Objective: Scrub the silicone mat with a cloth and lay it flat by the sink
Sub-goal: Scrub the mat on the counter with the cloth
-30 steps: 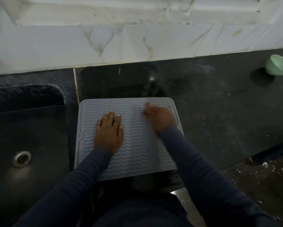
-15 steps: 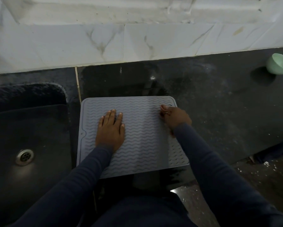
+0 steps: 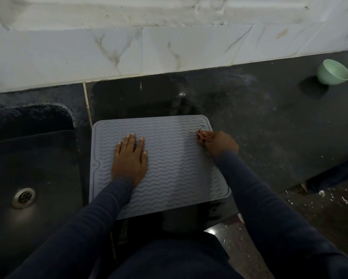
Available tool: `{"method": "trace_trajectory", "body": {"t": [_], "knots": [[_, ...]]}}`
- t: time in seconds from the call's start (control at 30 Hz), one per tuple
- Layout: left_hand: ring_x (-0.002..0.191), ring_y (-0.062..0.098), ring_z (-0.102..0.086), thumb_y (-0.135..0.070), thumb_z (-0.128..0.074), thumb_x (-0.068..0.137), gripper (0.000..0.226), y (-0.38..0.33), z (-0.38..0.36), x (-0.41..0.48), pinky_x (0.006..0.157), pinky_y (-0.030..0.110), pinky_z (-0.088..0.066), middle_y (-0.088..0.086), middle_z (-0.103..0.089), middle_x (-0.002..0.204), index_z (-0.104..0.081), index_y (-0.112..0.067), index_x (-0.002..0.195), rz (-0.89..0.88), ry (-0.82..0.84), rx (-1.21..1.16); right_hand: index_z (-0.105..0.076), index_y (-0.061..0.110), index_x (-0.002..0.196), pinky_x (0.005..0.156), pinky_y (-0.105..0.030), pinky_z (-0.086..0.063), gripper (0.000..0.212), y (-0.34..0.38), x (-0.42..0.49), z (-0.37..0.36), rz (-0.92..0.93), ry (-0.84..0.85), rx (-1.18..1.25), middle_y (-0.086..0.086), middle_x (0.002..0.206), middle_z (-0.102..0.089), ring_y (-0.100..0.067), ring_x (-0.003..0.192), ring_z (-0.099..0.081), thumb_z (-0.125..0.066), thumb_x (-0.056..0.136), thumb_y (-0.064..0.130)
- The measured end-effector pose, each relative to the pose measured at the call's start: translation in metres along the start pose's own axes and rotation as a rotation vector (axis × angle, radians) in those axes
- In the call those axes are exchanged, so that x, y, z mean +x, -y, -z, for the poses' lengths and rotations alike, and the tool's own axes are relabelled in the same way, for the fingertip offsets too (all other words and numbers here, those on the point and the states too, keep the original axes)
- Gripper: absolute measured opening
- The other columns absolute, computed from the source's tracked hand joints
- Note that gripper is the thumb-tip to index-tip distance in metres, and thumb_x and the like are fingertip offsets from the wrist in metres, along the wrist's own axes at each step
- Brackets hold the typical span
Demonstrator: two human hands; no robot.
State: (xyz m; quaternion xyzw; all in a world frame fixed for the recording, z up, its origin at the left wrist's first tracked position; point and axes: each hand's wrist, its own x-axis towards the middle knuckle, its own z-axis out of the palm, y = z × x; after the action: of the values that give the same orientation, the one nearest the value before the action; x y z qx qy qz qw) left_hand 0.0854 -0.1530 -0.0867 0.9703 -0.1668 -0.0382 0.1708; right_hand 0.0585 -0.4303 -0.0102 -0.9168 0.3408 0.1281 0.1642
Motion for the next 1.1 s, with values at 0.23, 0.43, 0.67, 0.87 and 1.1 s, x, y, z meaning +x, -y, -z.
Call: {"method": "trace_trajectory", "body": {"t": [0.23,0.43,0.67,0.87,1.1], "knots": [[0.143,0.031,-0.021,-0.045,-0.022,0.091,0.058,0.005,-0.001,-0.002,0.116,0.048,-0.011,0.015,-0.028,0.154,-0.039,-0.027,0.144,-0.069,-0.004,0.013,-0.064,0.028,0.114,0.09,-0.038,-0.045,0.054,0.088,-0.084,-0.062,0.465,0.218,0.105,0.002,0.116,-0.065,-0.022,0.108,-0.06,-0.037,0.09,0.068],[0.146,0.025,-0.01,-0.047,-0.02,0.095,0.056,0.006,-0.001,-0.002,0.118,0.041,-0.001,0.008,-0.018,0.159,-0.033,-0.03,0.147,-0.04,0.013,-0.021,-0.058,0.037,0.127,0.096,-0.038,-0.045,0.075,-0.019,-0.03,-0.012,0.065,0.03,0.098,0.004,0.127,-0.064,-0.027,0.116,-0.06,-0.04,0.074,0.087],[0.146,0.025,-0.011,-0.047,-0.021,0.094,0.056,0.005,-0.001,-0.002,0.117,0.042,-0.003,0.009,-0.019,0.158,-0.035,-0.03,0.146,-0.033,0.002,-0.032,-0.062,0.026,0.12,0.089,-0.037,-0.048,0.054,-0.001,-0.041,-0.023,0.166,0.013,0.118,-0.007,0.113,-0.067,-0.032,0.106,-0.062,-0.047,0.088,0.066],[0.147,0.023,-0.006,-0.052,-0.02,0.096,0.057,0.003,0.001,-0.004,0.117,0.04,0.003,0.007,-0.013,0.16,-0.029,-0.029,0.148,-0.042,0.021,-0.019,-0.05,0.033,0.131,0.091,-0.037,-0.045,0.048,-0.037,-0.067,-0.033,0.25,0.001,0.107,-0.005,0.127,-0.061,-0.03,0.113,-0.059,-0.049,0.091,0.058],[0.146,0.029,-0.009,-0.053,-0.017,0.095,0.063,-0.005,0.002,-0.004,0.118,0.048,-0.001,0.013,-0.017,0.158,-0.028,-0.023,0.149,-0.076,0.038,0.043,-0.051,0.02,0.109,0.079,-0.038,-0.046,0.039,-0.046,-0.058,-0.02,0.168,-0.025,-0.016,-0.012,0.114,-0.063,-0.035,0.1,-0.062,-0.043,0.093,0.054]]}}
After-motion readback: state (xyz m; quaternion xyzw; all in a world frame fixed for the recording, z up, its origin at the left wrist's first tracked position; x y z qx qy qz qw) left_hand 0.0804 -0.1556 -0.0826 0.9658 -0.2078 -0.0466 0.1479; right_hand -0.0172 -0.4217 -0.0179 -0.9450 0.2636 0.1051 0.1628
